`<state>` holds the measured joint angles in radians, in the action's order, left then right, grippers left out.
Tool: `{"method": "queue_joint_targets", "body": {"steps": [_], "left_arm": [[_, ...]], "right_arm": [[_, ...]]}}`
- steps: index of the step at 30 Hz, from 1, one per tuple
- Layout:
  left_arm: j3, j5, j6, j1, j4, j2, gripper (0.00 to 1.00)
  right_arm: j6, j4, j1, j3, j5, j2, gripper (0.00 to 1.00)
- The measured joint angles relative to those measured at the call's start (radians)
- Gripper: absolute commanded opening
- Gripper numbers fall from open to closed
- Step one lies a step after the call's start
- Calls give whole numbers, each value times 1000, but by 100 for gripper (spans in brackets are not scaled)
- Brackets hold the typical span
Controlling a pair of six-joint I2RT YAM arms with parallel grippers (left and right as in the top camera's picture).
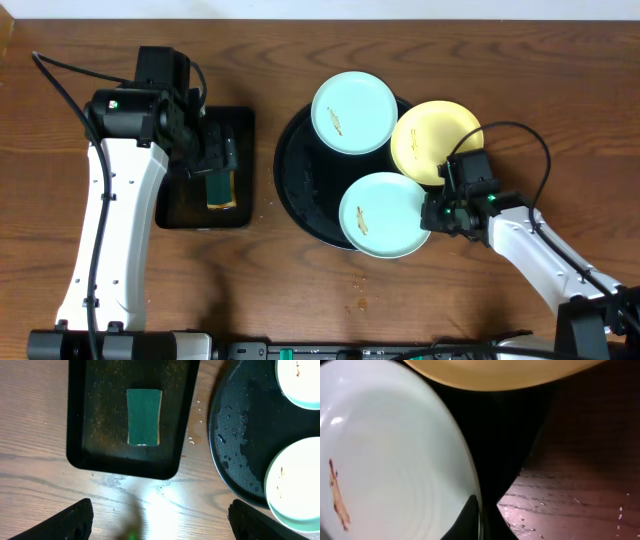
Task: Clean dirty plates on tray and stack at the side
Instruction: 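Move the left gripper over the sponge in the black tray, then grasp the green-and-yellow sponge with the left gripper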
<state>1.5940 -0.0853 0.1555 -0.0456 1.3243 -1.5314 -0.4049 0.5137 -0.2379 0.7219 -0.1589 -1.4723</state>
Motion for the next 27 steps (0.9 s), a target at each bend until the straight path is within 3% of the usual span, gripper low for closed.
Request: {"method": "queue_joint_targets", "body": {"steps": [7,11,18,27], "left_arm": [[0,33,0,0,0,0,87],[0,37,-2,0,0,0,93],[-14,40,8,0,-31,0,93],[-269,40,31,0,-285,2,90]], "right_arm": [[17,20,0,0,-26,14,1],[100,11,0,17,-14,49,1],[159,-32,0,80,60,60,1],[170,-58,-81,80,106,60,1]]}}
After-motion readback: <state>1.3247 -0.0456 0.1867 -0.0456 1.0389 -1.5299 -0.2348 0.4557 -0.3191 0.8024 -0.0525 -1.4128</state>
